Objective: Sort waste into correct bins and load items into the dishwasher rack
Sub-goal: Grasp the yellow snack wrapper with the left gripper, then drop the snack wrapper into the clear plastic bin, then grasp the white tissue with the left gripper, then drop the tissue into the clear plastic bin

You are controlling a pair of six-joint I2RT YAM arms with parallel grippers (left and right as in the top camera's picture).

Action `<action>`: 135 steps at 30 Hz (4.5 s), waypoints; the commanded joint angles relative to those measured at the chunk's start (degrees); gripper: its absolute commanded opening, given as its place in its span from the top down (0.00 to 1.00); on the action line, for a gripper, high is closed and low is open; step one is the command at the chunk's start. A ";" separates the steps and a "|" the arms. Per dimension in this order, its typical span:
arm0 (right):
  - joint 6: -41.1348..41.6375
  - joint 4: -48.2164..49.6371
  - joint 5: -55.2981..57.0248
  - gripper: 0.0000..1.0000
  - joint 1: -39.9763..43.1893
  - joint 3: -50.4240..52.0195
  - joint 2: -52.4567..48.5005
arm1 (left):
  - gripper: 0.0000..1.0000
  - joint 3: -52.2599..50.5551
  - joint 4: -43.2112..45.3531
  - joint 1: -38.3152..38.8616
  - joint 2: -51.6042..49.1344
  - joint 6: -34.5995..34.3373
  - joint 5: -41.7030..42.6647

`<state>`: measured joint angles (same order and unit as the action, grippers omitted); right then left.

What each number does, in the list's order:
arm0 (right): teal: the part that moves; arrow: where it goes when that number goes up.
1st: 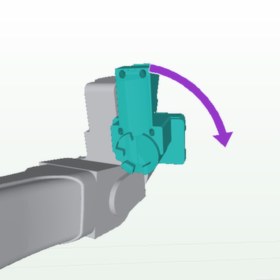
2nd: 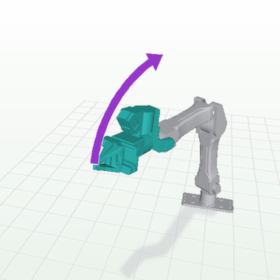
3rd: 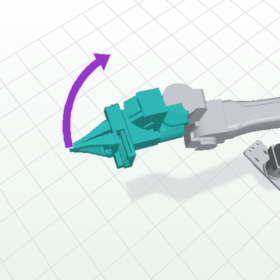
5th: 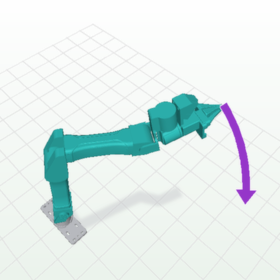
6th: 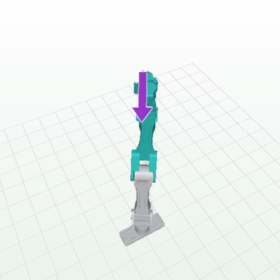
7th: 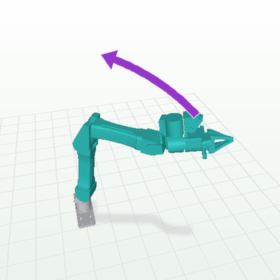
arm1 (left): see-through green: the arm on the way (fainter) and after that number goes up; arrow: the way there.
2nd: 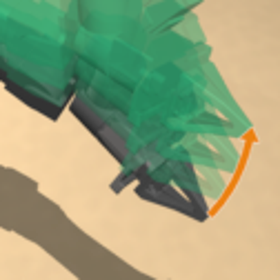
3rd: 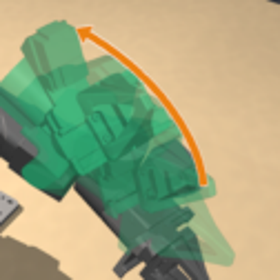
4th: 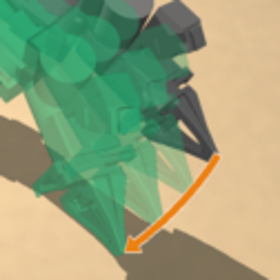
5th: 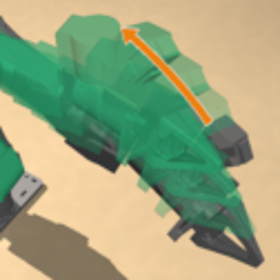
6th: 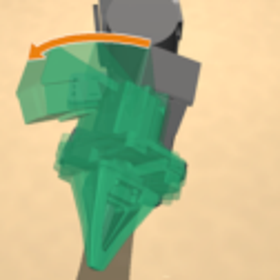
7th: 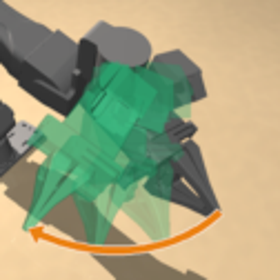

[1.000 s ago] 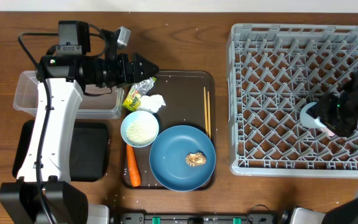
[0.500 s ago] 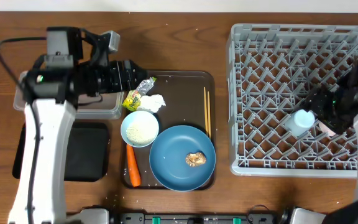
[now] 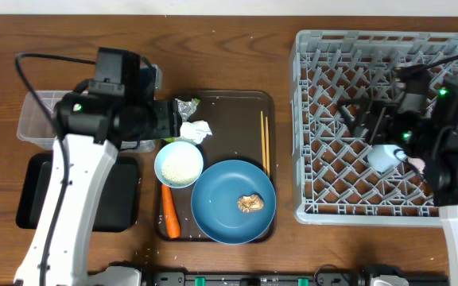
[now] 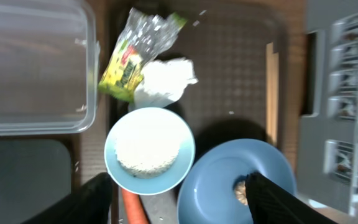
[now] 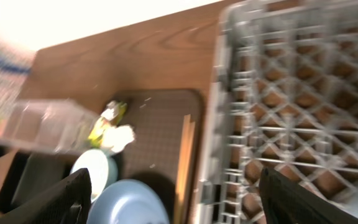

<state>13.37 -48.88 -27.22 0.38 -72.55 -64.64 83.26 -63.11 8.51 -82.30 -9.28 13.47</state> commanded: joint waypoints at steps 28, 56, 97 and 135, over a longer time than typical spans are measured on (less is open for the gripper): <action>-0.57 -1.01 4.74 0.21 -10.49 -0.79 -8.02 | 0.46 -0.66 30.53 6.36 -33.51 1.73 -16.48; -0.81 -2.27 4.79 0.21 -10.58 -0.76 -8.02 | 0.94 0.98 29.73 6.36 -34.58 4.55 -14.14; -0.79 -2.93 6.01 0.19 -10.58 -0.76 -8.02 | 0.51 3.96 15.15 -7.02 -13.20 3.48 -14.23; -0.81 -3.19 6.05 0.18 -10.58 -0.76 -8.02 | 0.94 -1.51 22.27 9.20 -32.48 12.52 -12.90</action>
<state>13.13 -52.01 -21.17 -9.56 -72.55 -72.38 79.09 -38.72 17.78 -116.68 2.83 1.96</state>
